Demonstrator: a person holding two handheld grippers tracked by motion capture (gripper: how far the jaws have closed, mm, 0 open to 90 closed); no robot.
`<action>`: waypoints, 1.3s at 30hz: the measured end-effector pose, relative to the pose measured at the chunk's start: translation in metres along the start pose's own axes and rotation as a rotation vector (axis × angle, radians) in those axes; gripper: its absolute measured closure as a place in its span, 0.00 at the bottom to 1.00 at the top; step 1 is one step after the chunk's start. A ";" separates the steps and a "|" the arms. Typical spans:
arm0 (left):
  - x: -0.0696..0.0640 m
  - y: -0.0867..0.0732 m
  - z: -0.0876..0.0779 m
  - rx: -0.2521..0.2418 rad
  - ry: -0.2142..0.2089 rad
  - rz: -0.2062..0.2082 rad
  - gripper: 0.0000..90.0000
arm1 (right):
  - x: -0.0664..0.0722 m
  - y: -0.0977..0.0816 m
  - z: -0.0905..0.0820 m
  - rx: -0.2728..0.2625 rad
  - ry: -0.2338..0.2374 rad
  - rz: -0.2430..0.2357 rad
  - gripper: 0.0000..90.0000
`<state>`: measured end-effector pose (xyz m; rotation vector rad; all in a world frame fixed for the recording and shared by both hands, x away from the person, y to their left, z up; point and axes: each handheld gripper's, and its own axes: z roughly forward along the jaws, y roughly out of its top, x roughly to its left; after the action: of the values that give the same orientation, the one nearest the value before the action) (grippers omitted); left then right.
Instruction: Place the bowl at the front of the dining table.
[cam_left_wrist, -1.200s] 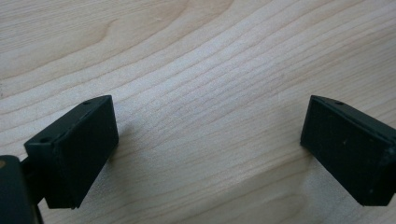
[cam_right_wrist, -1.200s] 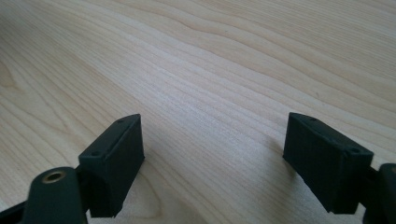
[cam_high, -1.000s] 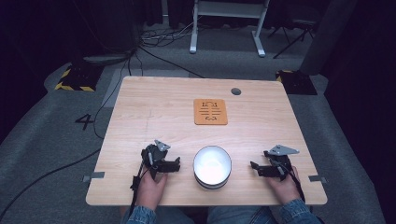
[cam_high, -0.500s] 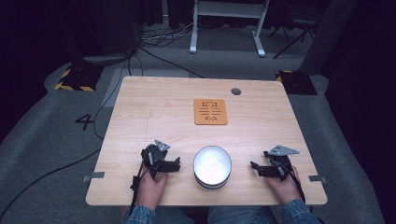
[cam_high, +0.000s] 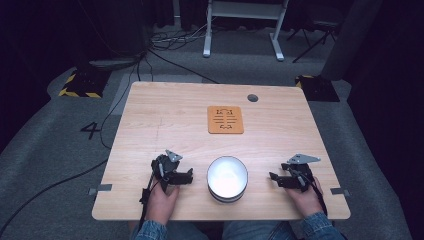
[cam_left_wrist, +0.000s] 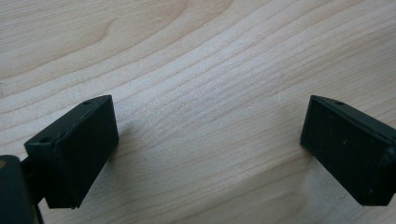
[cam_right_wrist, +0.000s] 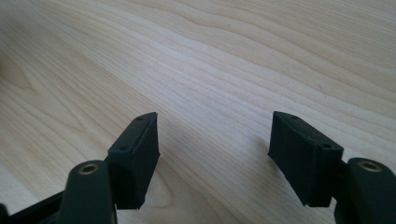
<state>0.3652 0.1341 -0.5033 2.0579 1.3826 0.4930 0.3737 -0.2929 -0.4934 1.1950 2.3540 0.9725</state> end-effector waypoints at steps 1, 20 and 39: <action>0.000 0.000 0.000 0.000 0.000 0.000 0.05 | 0.003 0.005 -0.004 -0.001 0.006 -0.002 0.36; 0.000 0.000 0.000 0.000 0.000 0.000 0.05 | 0.024 0.050 -0.035 -0.001 0.053 -0.070 0.38; 0.001 -0.003 -0.002 -0.002 -0.008 0.002 0.05 | 0.043 0.099 -0.051 -0.016 0.136 -0.140 0.40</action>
<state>0.3620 0.1360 -0.5036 2.0583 1.3750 0.4866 0.3772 -0.2386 -0.3875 0.9705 2.4905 1.0524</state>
